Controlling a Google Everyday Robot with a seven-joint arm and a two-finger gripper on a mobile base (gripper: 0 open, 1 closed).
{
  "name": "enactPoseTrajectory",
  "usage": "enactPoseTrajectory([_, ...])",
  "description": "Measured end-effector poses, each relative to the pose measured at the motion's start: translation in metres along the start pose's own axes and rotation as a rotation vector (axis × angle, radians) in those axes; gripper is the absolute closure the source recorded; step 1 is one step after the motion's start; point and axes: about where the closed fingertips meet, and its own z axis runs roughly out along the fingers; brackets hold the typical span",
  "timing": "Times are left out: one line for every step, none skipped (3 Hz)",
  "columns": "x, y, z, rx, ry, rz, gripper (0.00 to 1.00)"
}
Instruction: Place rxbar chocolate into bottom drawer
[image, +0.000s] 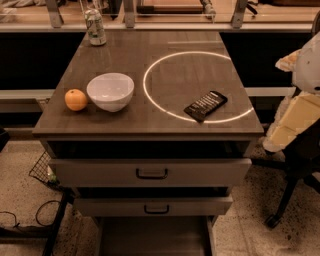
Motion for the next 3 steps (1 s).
enactPoseTrajectory([0.004,-0.025,0.024,0.048,-0.138,0.128,0.00])
enactPoseTrajectory([0.000,-0.062,0.043,0.116,-0.305,0.233,0.00])
enactPoseTrajectory([-0.010,-0.102,0.050,0.223,-0.464,0.278,0.00])
